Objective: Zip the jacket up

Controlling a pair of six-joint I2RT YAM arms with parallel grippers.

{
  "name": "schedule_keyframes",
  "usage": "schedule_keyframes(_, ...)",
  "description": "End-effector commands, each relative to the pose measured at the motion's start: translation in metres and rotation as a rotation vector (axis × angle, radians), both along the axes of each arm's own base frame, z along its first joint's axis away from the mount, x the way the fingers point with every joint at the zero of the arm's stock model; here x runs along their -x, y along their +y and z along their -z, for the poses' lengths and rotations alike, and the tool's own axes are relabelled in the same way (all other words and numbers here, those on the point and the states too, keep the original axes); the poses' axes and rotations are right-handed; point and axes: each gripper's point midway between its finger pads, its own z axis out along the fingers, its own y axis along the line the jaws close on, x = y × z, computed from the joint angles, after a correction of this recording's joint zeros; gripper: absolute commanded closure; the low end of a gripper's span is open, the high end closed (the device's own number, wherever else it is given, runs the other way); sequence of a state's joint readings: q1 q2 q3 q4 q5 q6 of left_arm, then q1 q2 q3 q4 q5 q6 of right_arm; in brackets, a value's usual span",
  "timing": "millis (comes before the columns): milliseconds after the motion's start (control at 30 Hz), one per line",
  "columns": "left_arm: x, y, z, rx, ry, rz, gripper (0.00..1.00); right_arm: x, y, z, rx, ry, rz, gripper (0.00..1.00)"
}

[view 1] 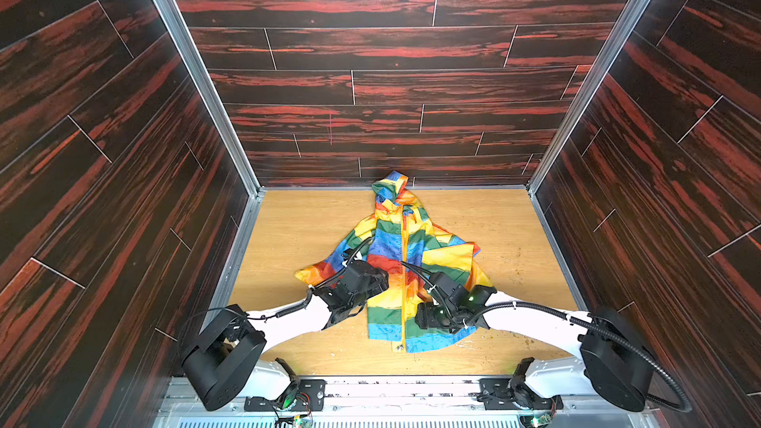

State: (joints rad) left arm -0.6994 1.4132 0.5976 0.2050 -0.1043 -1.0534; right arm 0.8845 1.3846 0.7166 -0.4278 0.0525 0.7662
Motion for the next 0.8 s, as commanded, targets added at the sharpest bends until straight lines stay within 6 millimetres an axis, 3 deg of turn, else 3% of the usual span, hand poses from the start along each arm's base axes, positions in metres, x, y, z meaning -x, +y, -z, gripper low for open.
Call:
schedule_keyframes(0, 0.006, 0.016, 0.034, 0.0, 0.091, -0.056, 0.33, -0.007, 0.004, 0.001, -0.017, 0.0, -0.022, 0.25)
schedule_keyframes(133, 0.013, 0.024, 0.055, -0.012, 0.138, -0.086, 0.38, -0.006, 0.004, 0.01, -0.026, 0.019, -0.032, 0.29)
schedule_keyframes(367, 0.025, 0.042, 0.07, -0.066, 0.197, -0.141, 0.44, -0.006, 0.006, 0.021, -0.048, 0.045, -0.038, 0.39)
schedule_keyframes(600, 0.032, 0.056, 0.075, -0.102, 0.225, -0.183, 0.45, -0.019, -0.002, 0.009, -0.103, 0.028, -0.002, 0.76)
schedule_keyframes(767, 0.035, 0.058, 0.08, -0.108, 0.239, -0.191, 0.46, -0.028, -0.011, -0.006, -0.133, 0.007, 0.018, 0.93)
